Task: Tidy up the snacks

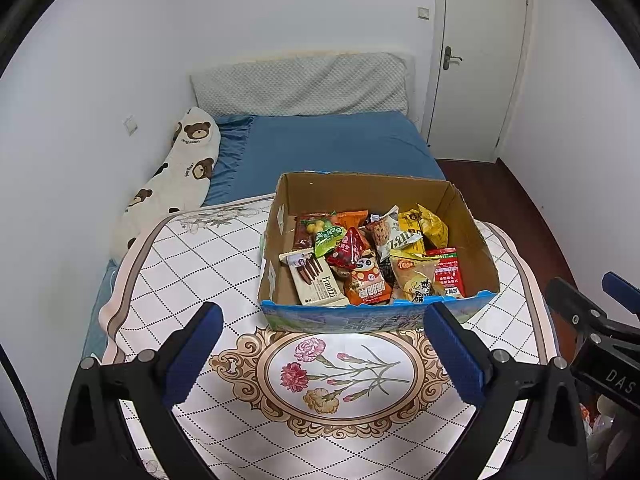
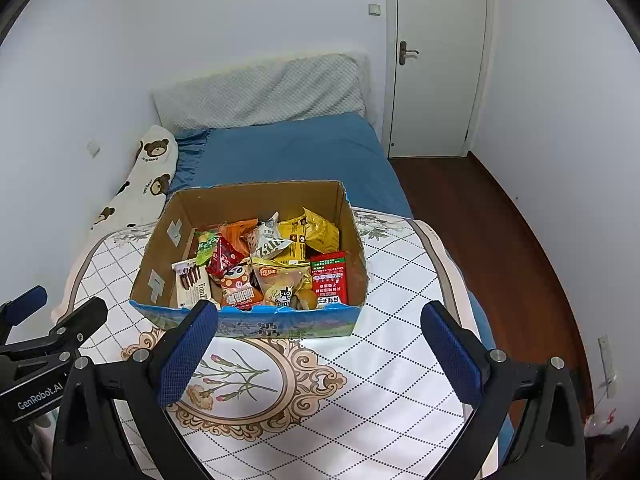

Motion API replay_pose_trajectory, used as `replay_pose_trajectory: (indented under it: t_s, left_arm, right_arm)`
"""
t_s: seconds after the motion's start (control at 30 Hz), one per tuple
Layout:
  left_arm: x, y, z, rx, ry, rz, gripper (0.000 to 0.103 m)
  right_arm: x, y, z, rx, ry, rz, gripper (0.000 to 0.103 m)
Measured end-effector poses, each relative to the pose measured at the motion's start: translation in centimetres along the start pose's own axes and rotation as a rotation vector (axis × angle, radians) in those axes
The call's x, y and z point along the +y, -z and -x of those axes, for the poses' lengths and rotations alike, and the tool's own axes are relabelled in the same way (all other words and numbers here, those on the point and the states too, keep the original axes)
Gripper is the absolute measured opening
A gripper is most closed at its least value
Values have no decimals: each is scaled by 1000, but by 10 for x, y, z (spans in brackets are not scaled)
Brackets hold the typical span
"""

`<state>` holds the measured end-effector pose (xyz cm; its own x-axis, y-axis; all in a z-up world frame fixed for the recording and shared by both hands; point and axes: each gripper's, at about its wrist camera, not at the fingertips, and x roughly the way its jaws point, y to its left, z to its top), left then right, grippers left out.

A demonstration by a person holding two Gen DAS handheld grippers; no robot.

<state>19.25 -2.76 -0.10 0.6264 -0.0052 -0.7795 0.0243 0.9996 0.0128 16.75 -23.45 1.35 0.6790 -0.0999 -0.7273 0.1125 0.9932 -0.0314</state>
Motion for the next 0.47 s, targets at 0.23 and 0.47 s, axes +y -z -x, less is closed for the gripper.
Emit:
replay_pose_trajectory:
  t_s: [0.23,0.47]
  left_arm:
    - [0,0,0,2,0,-1,103]
    - [1,0,1,-6,-2,-2,103]
  right_arm:
    - [0,1,0,0,1,-1,103]
    - [0,1,1,1,0,-5,103]
